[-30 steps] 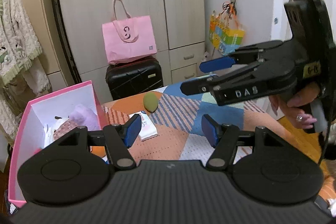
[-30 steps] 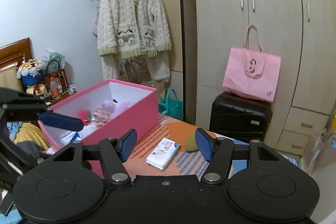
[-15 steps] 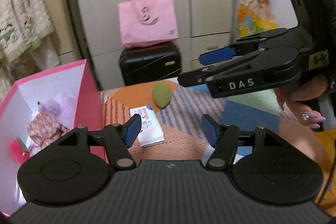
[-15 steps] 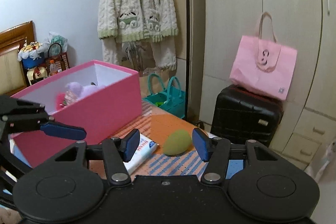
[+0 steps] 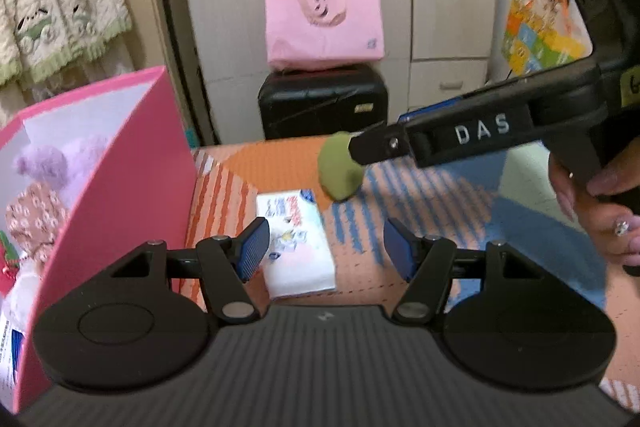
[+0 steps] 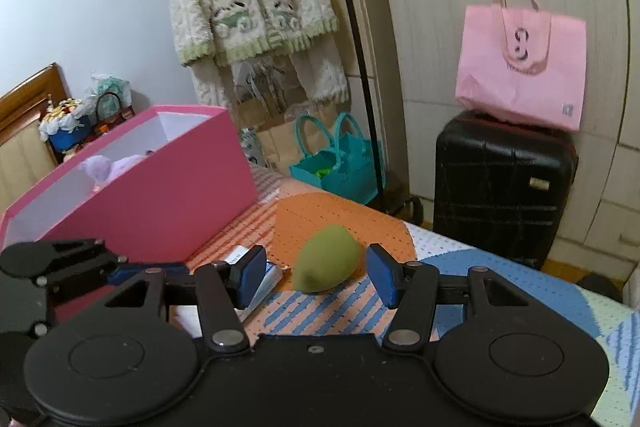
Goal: Organize soft objects
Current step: 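Close the left tool on the white tissue pack while the right tool grasps the green sponge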
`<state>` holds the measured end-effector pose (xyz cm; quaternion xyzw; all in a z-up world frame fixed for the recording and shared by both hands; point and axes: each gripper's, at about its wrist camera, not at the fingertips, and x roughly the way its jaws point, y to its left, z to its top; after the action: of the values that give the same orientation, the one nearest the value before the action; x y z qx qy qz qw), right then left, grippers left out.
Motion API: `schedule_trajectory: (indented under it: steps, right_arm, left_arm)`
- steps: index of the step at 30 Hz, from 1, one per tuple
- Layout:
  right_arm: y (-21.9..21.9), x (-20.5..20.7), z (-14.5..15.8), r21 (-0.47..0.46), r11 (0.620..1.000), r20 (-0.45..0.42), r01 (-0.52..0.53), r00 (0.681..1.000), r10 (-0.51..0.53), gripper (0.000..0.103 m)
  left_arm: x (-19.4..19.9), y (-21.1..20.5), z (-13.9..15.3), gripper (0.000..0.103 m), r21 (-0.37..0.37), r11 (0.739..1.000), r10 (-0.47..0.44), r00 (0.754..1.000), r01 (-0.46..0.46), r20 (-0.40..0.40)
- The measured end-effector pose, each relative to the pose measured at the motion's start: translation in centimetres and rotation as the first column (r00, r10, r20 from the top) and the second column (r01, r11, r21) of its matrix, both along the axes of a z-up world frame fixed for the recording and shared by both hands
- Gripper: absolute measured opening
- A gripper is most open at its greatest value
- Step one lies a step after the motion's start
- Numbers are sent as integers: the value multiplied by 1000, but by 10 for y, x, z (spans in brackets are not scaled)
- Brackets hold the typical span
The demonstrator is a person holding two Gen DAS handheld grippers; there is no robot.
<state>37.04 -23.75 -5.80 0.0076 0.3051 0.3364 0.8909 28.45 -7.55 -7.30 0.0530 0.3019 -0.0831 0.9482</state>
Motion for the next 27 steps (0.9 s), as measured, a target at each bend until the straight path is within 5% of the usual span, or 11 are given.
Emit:
schedule_trajectory:
  steps: [7, 11, 15, 23, 27]
  right_arm:
    - [7, 24, -18, 10, 999, -77, 33, 996, -33, 61]
    - [8, 33, -27, 33, 999, -129, 41, 991, -36, 62]
    - [12, 42, -36, 56, 998, -171, 25, 985, -15, 62]
    - [21, 29, -35, 28, 1000, -112, 3, 994, 0, 47]
    - [23, 26, -33, 20, 1000, -91, 5, 996, -3, 43]
  left_arm:
    - [23, 2, -15, 62, 31, 996, 84, 995, -83, -50]
    - [37, 12, -14, 62, -19, 988, 153, 986, -155, -71]
    - [42, 13, -21, 62, -31, 989, 137, 983, -142, -120]
    - [44, 4, -26, 62, 16, 996, 91, 994, -90, -66]
    - [44, 2, -23, 43, 5, 997, 74, 995, -74, -73]
